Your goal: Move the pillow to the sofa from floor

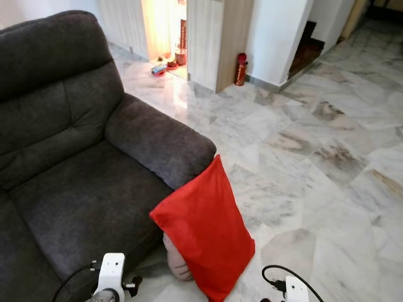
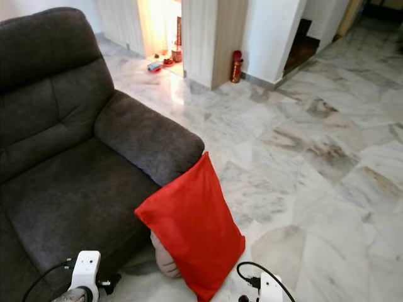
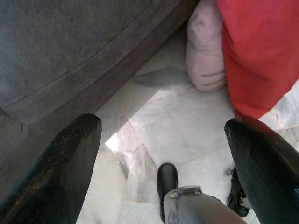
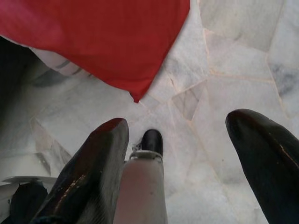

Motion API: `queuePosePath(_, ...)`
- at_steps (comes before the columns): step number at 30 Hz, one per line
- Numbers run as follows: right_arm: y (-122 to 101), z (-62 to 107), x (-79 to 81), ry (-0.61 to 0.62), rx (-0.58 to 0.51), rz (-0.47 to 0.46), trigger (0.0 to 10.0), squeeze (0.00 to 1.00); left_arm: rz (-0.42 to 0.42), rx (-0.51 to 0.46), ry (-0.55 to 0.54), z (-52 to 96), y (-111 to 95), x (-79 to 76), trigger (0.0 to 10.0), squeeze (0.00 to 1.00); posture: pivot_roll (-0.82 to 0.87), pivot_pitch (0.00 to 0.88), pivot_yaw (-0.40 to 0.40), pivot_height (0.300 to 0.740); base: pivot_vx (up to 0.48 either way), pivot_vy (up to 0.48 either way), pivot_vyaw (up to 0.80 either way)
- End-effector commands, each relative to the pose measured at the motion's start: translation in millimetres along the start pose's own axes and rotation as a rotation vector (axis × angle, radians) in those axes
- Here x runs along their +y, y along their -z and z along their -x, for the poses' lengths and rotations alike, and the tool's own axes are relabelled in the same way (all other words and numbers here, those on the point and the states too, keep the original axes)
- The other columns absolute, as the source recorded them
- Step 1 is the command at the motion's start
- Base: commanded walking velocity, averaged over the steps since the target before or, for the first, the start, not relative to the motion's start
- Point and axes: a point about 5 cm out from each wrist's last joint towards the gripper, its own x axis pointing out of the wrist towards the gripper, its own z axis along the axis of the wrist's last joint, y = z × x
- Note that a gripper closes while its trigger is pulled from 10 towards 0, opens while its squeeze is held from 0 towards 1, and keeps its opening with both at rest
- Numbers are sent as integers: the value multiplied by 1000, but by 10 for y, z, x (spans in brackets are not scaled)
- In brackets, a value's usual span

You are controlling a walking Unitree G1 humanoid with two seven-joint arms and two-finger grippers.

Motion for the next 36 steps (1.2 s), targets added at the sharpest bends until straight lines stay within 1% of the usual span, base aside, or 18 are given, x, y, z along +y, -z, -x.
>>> queuePosePath(1,-7,1,-8,1,-2,4,10000,0,8,-16,-2,-8,-37,-15,10000,0,-30,0,-49,740,322,0,0)
queuePosePath(16,-10,1,-10,-1,-4,8,10000,0,12,-7,13,-4,-4,-51,10000,0,-28,0,-52,740,312,0,0)
queuePosePath(18,-12,1,-11,-1,-4,9,10000,0,2,-8,26,-4,-2,-68,10000,0,-27,0,-53,740,0,0,0)
queuePosePath(26,-16,1,-12,-3,-5,11,10000,0,15,-3,26,-1,15,-81,10000,0,-27,0,-54,740,0,0,0)
queuePosePath(34,-18,0,-8,-7,-5,11,10000,0,1,-1,16,4,32,-67,10000,0,-26,0,-54,740,0,0,0)
queuePosePath(36,-18,0,-8,-7,-5,11,10000,0,0,-3,13,5,30,-61,10000,0,-27,0,-53,740,0,-266,0)
